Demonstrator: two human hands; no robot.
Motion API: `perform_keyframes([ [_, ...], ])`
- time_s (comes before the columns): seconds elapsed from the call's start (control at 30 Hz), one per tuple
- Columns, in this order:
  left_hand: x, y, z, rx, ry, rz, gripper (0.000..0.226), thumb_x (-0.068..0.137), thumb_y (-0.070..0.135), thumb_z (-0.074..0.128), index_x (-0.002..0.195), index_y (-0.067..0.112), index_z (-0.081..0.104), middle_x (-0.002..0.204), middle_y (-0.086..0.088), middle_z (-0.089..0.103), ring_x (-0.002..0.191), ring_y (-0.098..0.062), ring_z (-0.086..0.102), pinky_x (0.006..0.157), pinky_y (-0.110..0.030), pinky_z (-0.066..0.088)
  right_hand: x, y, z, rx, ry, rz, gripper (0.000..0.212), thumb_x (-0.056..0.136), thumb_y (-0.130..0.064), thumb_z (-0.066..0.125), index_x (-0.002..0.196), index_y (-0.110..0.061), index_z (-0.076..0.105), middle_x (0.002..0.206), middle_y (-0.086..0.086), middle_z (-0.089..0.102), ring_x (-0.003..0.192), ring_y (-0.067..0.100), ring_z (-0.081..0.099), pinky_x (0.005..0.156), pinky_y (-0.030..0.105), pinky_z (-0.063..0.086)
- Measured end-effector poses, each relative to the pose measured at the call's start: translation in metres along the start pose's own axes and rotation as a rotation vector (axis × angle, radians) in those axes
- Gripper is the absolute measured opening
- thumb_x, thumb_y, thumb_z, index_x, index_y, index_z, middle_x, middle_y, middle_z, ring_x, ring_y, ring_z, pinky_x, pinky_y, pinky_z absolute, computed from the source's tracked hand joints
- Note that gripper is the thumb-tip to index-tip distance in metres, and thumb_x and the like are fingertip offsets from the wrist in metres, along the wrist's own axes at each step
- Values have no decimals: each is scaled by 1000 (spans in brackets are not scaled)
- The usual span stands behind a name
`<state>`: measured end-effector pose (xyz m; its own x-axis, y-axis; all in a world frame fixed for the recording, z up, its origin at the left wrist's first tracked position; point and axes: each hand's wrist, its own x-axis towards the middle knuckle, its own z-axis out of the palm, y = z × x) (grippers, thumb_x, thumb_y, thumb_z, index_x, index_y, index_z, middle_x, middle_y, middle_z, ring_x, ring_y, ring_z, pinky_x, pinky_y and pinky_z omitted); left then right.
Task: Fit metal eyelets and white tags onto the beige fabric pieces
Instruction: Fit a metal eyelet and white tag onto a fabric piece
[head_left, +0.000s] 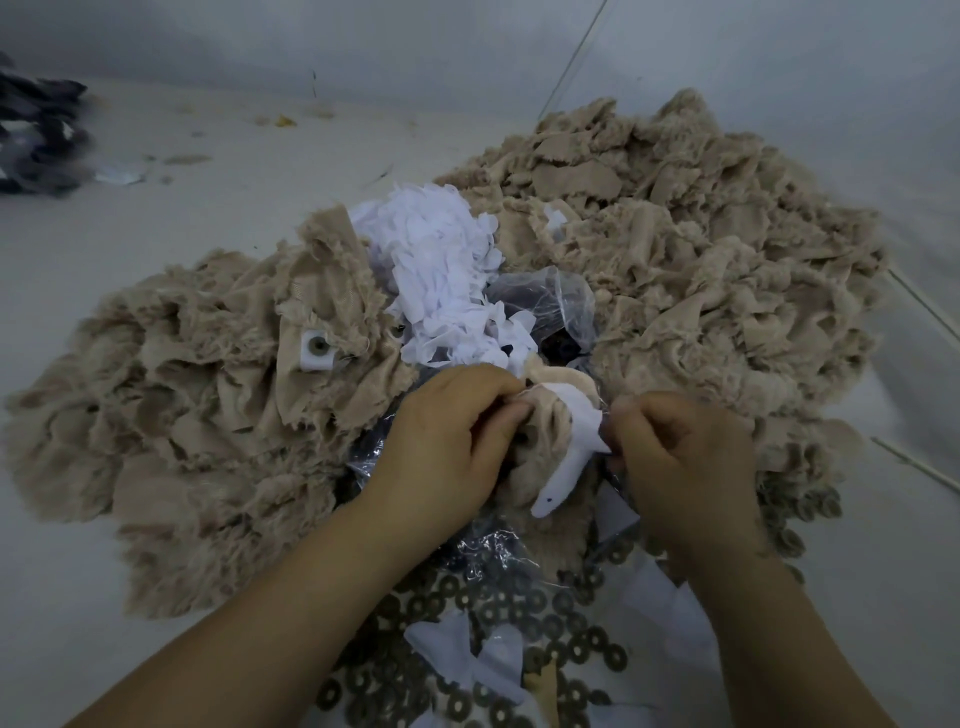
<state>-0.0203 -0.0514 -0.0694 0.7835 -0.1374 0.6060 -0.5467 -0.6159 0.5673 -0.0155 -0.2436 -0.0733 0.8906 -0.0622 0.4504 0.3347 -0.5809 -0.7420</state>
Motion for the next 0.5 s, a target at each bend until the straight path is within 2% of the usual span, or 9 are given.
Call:
perform_keyframes([
  [0.07,1,2,1,-56,40,-58,15,93,15,59,85,6,68,76,4,62,71,-6,53,67,-11,39,-2,-2,-6,65,-245,50,35,84,-6,60,61,-31,68,47,-10,59,40,11,50,42,24,44],
  [0.1,2,3,2,-77,58,-78,13,91,14,60,84,6,68,74,5,62,70,-6,54,65,-12,41,-3,-6,-6,134,-349,70,37,83,1,62,70,-32,73,53,-10,64,46,9,57,47,26,52],
  [0.17,3,7,4,-122,77,-120,12,90,15,61,84,8,68,73,6,63,70,-6,57,63,-14,43,-7,-11,-2,252,-434,83,23,85,2,68,89,-19,78,77,4,75,73,28,71,67,44,60],
  [0.2,4,9,5,-150,79,-149,10,90,16,61,86,10,68,74,6,64,71,-6,59,63,-16,46,-9,-13,2,286,-405,71,20,85,-1,71,95,-17,77,85,4,76,80,26,72,71,42,61],
  [0.27,3,11,6,-229,78,-238,3,91,14,63,91,14,66,78,5,67,73,-8,63,67,-28,54,-9,-17,8,309,-297,66,21,84,-7,75,101,-21,74,90,-7,76,84,10,72,72,26,59],
  [0.33,0,14,8,-361,93,-336,4,94,17,62,91,14,61,81,-1,68,77,-18,67,70,-45,56,-9,-17,11,355,-250,110,22,84,-7,75,97,-25,74,87,-14,76,81,1,71,68,16,55],
  [0.37,-2,17,7,-426,109,-371,13,94,25,61,89,12,61,80,-5,67,76,-23,66,69,-49,55,-10,-19,11,374,-237,122,25,85,-5,74,93,-29,73,84,-18,75,79,-1,70,66,12,54],
  [0.43,-7,20,5,-520,106,-397,31,89,41,62,85,11,62,79,-10,64,72,-27,64,65,-45,56,-12,-17,13,380,-218,121,31,84,-2,73,88,-33,72,81,-21,75,77,-2,71,64,11,53],
  [0.5,-13,23,4,-520,30,-368,32,80,43,69,85,12,65,82,-5,65,76,-18,65,66,-35,56,-12,-15,14,397,-211,139,31,83,-2,74,89,-33,73,84,-17,76,79,3,72,65,15,55],
])
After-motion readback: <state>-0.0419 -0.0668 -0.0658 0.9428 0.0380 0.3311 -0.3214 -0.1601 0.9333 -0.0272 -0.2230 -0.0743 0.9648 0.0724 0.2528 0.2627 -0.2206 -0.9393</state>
